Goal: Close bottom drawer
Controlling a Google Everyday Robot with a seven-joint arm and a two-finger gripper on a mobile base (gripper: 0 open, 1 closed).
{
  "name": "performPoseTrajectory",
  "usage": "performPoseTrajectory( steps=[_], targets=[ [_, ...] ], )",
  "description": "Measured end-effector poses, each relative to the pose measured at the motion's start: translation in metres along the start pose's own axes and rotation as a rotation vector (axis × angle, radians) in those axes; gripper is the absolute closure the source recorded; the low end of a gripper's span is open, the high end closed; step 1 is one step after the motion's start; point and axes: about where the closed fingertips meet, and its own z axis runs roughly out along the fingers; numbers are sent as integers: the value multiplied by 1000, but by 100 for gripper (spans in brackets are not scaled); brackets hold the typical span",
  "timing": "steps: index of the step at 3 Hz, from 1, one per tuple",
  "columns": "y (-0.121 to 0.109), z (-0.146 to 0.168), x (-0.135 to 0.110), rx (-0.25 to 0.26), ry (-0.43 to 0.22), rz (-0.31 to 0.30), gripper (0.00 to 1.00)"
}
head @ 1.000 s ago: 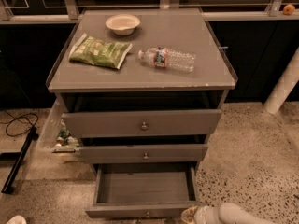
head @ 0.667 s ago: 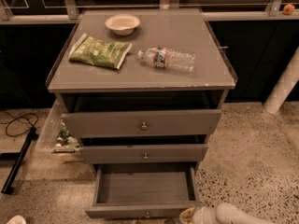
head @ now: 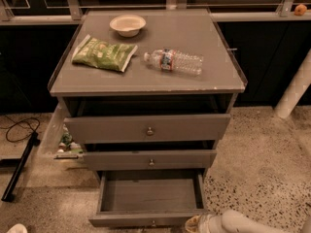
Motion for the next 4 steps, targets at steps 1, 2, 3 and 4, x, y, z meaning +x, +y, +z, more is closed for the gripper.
performPoseTrajectory(
  steps=[1, 2, 3, 4],
  targets=[
    [0, 0, 0, 0, 0, 0, 57],
    [0, 0, 0, 0, 0, 0, 34],
    [0, 0, 0, 0, 0, -1, 11],
    [-6, 7, -8, -2, -21, -33, 0]
  ],
)
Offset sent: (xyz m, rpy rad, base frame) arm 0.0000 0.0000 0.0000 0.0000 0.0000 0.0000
